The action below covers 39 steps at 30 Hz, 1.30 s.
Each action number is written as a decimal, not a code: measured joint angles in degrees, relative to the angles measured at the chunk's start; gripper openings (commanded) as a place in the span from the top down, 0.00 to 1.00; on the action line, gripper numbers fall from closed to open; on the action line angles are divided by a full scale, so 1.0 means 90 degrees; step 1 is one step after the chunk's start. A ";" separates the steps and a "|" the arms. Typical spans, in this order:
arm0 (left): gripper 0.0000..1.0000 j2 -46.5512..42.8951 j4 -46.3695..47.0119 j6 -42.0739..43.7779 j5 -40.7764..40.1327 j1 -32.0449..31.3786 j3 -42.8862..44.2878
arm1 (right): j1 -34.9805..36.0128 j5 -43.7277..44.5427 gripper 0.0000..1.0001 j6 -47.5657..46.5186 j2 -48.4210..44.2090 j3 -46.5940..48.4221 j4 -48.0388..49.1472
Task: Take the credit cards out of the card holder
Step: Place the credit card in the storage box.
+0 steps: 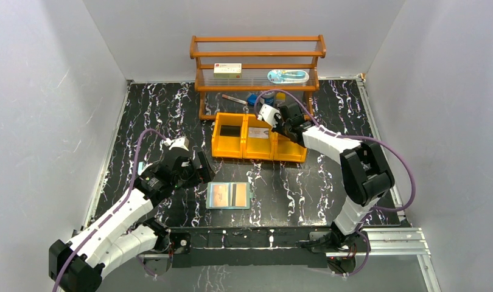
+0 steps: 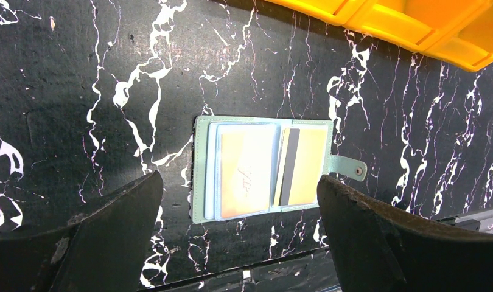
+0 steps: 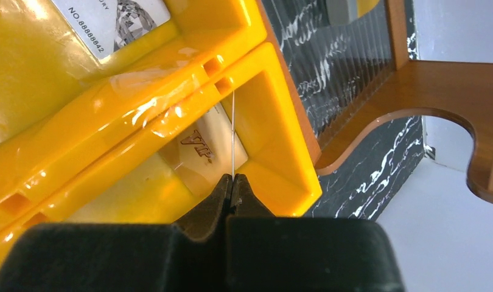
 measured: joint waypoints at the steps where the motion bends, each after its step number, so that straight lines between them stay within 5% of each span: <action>1: 0.02 -0.0002 0.0000 0.0000 0.0000 0.0000 0.0000 | 0.0000 -0.0010 0.94 -0.0034 0.0070 -0.0007 0.0029; 22: 0.02 -0.0032 -0.0148 0.0002 -0.0005 0.0000 0.0000 | -0.0083 -0.0488 0.72 -0.0653 0.0515 -0.0170 0.0034; 39: 0.02 -0.0027 -0.0189 0.0002 -0.0005 0.0000 0.0000 | -0.0204 -0.0413 0.68 -0.0197 0.0505 -0.0250 -0.0068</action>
